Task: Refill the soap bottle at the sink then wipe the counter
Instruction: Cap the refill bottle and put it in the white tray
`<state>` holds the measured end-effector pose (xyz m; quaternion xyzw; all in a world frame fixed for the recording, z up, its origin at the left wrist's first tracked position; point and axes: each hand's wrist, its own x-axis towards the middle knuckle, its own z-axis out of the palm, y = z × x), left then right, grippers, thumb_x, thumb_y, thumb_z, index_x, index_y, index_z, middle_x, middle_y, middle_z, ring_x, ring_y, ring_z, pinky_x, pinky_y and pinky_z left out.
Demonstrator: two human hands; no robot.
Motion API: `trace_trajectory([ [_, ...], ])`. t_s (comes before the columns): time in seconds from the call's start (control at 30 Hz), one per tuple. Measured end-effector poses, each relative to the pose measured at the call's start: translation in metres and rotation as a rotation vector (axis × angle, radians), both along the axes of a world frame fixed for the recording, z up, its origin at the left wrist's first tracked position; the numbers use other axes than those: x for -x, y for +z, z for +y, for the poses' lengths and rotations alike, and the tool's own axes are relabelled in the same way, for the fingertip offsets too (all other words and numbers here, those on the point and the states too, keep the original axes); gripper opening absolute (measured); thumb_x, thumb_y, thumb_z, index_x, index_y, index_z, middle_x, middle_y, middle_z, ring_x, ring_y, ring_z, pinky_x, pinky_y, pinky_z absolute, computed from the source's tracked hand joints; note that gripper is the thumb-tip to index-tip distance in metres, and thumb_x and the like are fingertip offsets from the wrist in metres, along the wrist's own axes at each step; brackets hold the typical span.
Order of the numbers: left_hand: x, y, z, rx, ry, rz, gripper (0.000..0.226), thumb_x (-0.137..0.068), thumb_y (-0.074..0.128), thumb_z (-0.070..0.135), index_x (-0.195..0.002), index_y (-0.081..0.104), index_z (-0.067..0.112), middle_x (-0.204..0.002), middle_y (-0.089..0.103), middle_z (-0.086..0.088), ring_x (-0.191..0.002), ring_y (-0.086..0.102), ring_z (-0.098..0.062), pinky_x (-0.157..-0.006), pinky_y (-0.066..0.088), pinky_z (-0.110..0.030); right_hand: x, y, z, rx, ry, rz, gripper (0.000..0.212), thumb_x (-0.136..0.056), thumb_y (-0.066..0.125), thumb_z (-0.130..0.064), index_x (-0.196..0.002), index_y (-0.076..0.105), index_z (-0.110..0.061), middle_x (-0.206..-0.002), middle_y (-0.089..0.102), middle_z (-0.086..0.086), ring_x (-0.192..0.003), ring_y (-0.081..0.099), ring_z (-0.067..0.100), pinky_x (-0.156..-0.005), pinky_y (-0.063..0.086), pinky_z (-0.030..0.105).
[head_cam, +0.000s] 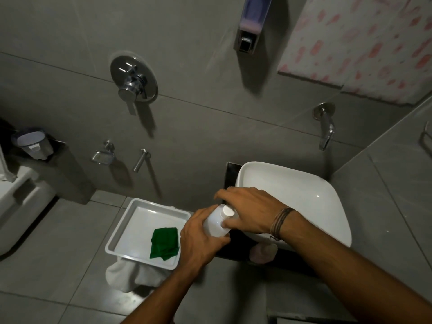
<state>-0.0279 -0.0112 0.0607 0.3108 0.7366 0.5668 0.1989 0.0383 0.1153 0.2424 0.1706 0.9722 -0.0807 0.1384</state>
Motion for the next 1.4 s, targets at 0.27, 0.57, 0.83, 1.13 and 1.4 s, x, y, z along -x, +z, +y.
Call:
trace_trajectory([
  [0.27, 0.001, 0.001, -0.002, 0.036, -0.001, -0.036, 0.064, -0.058, 0.082, 0.065, -0.116, 0.058, 0.055, -0.117, 0.062, 0.029, -0.103, 0.067, 0.001, -0.095, 0.053, -0.021, 0.000, -0.005, -0.003, 0.000, -0.002, 0.014, 0.033, -0.086, 0.059, -0.054, -0.111, 0.057, -0.033, -0.110, 0.067, -0.005, -0.093, 0.065, 0.020, -0.080, 0.057, 0.041],
  [0.57, 0.006, 0.011, -0.008, 0.078, 0.001, -0.013, 0.071, -0.056, 0.084, 0.064, -0.122, 0.057, 0.061, -0.117, 0.065, 0.034, -0.106, 0.067, 0.004, -0.095, 0.051, -0.017, 0.002, -0.012, -0.004, -0.017, -0.045, 0.051, 0.032, -0.086, 0.060, -0.057, -0.104, 0.056, -0.031, -0.102, 0.069, -0.003, -0.090, 0.066, 0.022, -0.079, 0.057, 0.040],
  [0.83, 0.014, 0.018, -0.019, 0.058, 0.025, -0.024, 0.073, -0.058, 0.087, 0.056, -0.127, 0.065, 0.046, -0.123, 0.073, 0.013, -0.110, 0.071, -0.011, -0.095, 0.058, -0.031, 0.005, -0.017, -0.009, -0.029, -0.044, 0.031, 0.033, -0.092, 0.060, -0.051, -0.112, 0.057, -0.025, -0.109, 0.070, 0.003, -0.093, 0.065, 0.025, -0.076, 0.049, 0.033],
  [1.13, 0.031, 0.001, -0.041, 0.146, 0.091, -0.036, 0.073, -0.064, 0.095, 0.041, -0.131, 0.065, 0.044, -0.125, 0.072, 0.013, -0.115, 0.070, -0.012, -0.102, 0.059, -0.039, 0.023, -0.081, -0.040, 0.136, -0.276, 0.192, 0.037, -0.091, 0.055, -0.062, -0.114, 0.048, -0.035, -0.114, 0.069, -0.004, -0.098, 0.068, 0.023, -0.084, 0.058, 0.037],
  [1.4, 0.062, -0.052, -0.061, 0.258, 0.452, -0.096, 0.068, -0.075, 0.075, 0.057, -0.127, 0.063, 0.016, -0.123, 0.070, -0.016, -0.113, 0.069, -0.032, -0.099, 0.057, -0.046, 0.092, -0.187, -0.097, 0.637, -0.754, 0.227, 0.087, -0.059, 0.079, -0.073, -0.131, 0.040, -0.045, -0.132, 0.063, -0.006, -0.122, 0.061, 0.023, -0.100, 0.056, 0.046],
])
